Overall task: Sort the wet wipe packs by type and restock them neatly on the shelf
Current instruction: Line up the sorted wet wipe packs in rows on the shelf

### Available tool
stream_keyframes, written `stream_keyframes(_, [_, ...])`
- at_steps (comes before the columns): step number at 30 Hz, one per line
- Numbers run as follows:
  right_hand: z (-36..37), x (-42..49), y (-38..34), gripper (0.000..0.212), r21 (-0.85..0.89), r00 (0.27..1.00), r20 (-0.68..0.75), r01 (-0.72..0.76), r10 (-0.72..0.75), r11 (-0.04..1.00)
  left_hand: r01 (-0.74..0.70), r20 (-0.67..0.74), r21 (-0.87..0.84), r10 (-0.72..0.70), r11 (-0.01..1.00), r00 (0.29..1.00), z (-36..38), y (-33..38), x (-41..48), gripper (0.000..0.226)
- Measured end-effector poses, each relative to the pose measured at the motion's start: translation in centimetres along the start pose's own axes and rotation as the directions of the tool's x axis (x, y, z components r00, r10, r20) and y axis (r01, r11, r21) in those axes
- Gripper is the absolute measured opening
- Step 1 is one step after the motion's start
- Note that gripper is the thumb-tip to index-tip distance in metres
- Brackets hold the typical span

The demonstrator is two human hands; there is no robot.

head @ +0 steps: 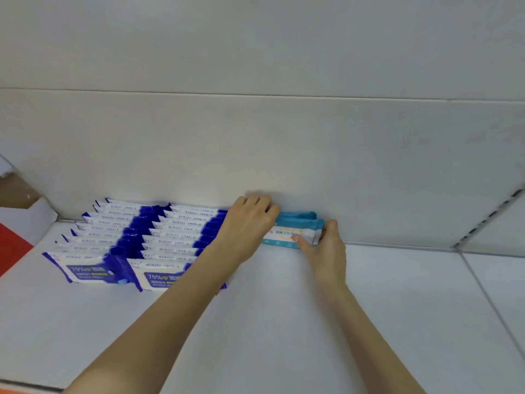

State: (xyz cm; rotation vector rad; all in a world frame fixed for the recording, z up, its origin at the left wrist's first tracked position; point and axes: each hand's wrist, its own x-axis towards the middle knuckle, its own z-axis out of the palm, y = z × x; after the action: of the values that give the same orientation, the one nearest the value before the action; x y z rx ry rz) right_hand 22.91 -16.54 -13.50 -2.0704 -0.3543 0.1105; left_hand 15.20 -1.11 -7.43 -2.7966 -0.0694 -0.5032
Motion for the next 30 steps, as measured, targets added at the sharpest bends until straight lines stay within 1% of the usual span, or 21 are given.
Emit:
stream_keyframes(2, [-0.8, -0.9, 0.1, 0.043, 0.034, 1.000, -0.014, 0.022, -0.021, 0.999, 0.038, -0.014, 0.008, -0.038, 0.999, 0.999, -0.7, 0.2, -0.3, 0.042])
stream_keyframes(4, [-2.6, -2.6, 0.3, 0.045, 0.056, 0.999, -0.041, 0.032, -0.030, 0.998, 0.113, -0.051, -0.054, -0.116, 0.992, 0.992, -2.0, 0.8, -1.4, 0.046])
stream_keyframes(6, [-4.8, -5.0, 0.7, 0.047, 0.026, 0.999, -0.032, 0.043, -0.042, 0.999, 0.146, -0.091, -0.126, -0.158, 0.981, 0.983, -3.9, 2.0, -3.4, 0.048])
stream_keyframes(9, [-8.2, -9.5, 1.6, 0.051, -0.037, 0.998, 0.024, 0.056, -0.055, 0.998, 0.166, -0.129, -0.213, -0.196, 0.963, 0.972, -6.4, 4.9, -8.2, 0.046])
stream_keyframes(13, [-12.2, -18.0, 3.4, 0.055, -0.089, 0.996, 0.027, 0.090, -0.088, 0.992, 0.215, -0.081, -0.371, -0.262, 0.903, 0.962, -9.1, 11.0, -16.4, 0.045])
stream_keyframes(15, [-13.9, -23.0, 4.5, 0.055, -0.120, 0.993, 0.016, 0.116, -0.115, 0.986, 0.215, -0.040, -0.412, -0.253, 0.886, 0.967, -10.3, 14.7, -20.9, 0.047])
stream_keyframes(18, [-16.5, -29.9, 6.5, 0.057, -0.240, 0.984, 0.043, 0.178, -0.173, 0.954, 0.214, 0.020, -0.450, -0.230, 0.867, 0.973, -12.3, 19.8, -27.1, 0.046])
stream_keyframes(20, [-18.5, -34.3, 7.4, 0.058, -0.309, 0.983, 0.076, 0.184, -0.168, 0.933, 0.219, 0.060, -0.478, -0.218, 0.850, 0.974, -13.8, 22.7, -30.4, 0.046])
stream_keyframes(22, [-21.0, -37.9, 8.1, 0.059, -0.353, 0.983, 0.066, 0.182, -0.169, 0.918, 0.211, 0.080, -0.517, -0.199, 0.830, 0.977, -15.4, 25.3, -32.4, 0.046])
stream_keyframes(27, [-29.1, -44.3, 10.2, 0.063, -0.462, 0.991, -0.036, 0.100, -0.131, 0.881, 0.096, 0.035, -0.563, -0.093, 0.821, 0.995, -19.0, 32.1, -32.9, 0.041])
stream_keyframes(30, [-34.2, -46.5, 12.1, 0.060, -0.512, 0.992, -0.082, 0.041, -0.097, 0.858, 0.047, -0.007, -0.604, -0.064, 0.796, 0.998, -20.8, 36.4, -32.2, 0.040])
